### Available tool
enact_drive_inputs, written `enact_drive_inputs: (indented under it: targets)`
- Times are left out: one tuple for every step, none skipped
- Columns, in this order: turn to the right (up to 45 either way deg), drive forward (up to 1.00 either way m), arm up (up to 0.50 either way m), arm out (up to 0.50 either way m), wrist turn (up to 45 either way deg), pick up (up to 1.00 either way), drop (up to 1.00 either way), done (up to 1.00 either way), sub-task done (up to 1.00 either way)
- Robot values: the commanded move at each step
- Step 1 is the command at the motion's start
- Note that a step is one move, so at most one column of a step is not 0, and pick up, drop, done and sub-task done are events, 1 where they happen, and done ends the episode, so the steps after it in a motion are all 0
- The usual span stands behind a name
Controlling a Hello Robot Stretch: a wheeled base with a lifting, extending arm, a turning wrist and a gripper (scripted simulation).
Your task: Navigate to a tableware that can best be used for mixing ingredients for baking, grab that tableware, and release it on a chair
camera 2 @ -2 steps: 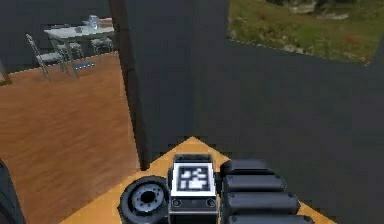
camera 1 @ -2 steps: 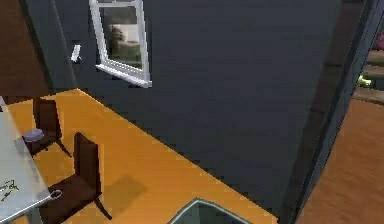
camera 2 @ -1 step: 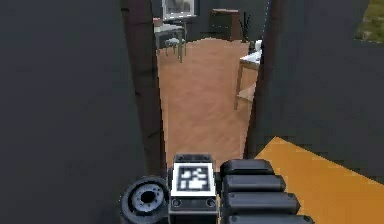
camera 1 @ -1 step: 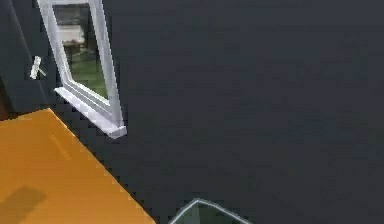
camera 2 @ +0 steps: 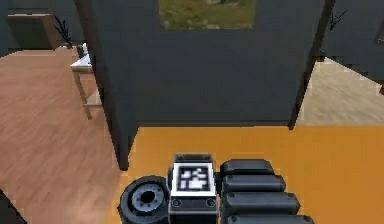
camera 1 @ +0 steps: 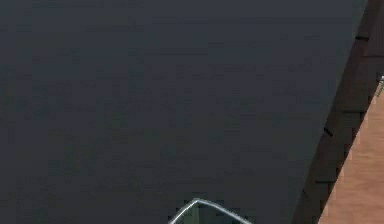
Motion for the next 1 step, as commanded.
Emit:
enact_drive_inputs:
  targets:
    - [6.0,0.0,0.0,0.0,0.0,0.0,0.0,0.0,0.0]
